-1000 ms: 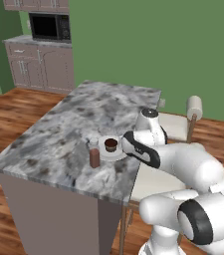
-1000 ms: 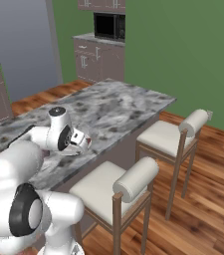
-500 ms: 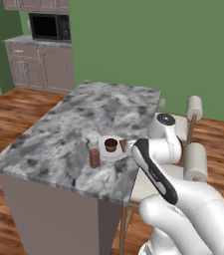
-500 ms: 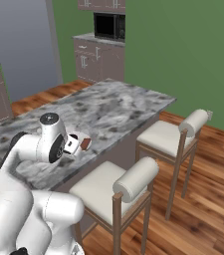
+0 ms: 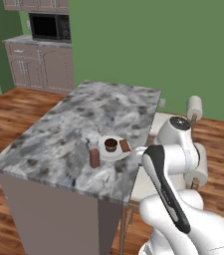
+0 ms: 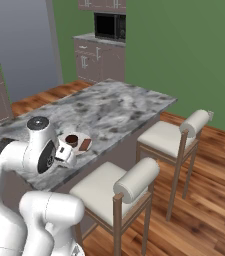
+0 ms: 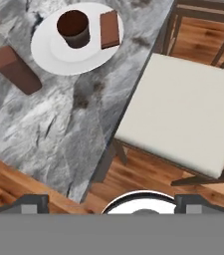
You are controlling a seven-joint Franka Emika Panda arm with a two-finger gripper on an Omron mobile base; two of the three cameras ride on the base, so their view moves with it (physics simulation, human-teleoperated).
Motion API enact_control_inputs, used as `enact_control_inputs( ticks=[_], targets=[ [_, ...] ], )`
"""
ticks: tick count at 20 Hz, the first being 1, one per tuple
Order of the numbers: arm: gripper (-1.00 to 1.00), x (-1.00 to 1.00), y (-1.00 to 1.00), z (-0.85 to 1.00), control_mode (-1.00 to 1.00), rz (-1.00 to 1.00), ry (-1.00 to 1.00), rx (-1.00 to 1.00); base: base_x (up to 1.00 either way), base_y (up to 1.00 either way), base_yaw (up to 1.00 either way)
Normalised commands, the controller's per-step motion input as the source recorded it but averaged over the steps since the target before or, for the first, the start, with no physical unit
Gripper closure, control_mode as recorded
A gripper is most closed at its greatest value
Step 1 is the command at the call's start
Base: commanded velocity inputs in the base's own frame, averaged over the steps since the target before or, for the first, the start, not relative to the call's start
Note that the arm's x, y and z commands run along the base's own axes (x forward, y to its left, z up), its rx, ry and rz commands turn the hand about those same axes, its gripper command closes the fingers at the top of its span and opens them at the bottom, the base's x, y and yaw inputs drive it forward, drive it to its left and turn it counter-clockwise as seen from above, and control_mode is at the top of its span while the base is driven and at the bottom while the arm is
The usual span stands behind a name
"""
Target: Take the cinnamon bottle from the cabinet and place it on the dining table, next to the plate with the cupcake. Then take the chocolate from the dining counter and place it on the cupcake plate.
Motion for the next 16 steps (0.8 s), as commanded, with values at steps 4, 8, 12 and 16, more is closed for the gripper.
enact_control_inputs(
  ticks=[4, 8, 12, 16],
  targets=[
    [-1.0, -0.63, -0.04, 0.28, -1.0, 0.11, -0.08, -0.02, 0.0, 0.0, 0.0],
    [-1.0, -0.58, -0.1, 0.35, -1.0, 0.12, -0.16, -0.07, 0.0, 0.0, 0.0],
    [-1.0, -0.71, -0.18, 0.17, -1.0, 0.1, -0.31, -0.1, 0.0, 0.0, 0.0],
    [-1.0, -0.65, -0.36, 0.0, -1.0, 0.07, -0.38, -0.08, 0.0, 0.0, 0.0]
  ],
)
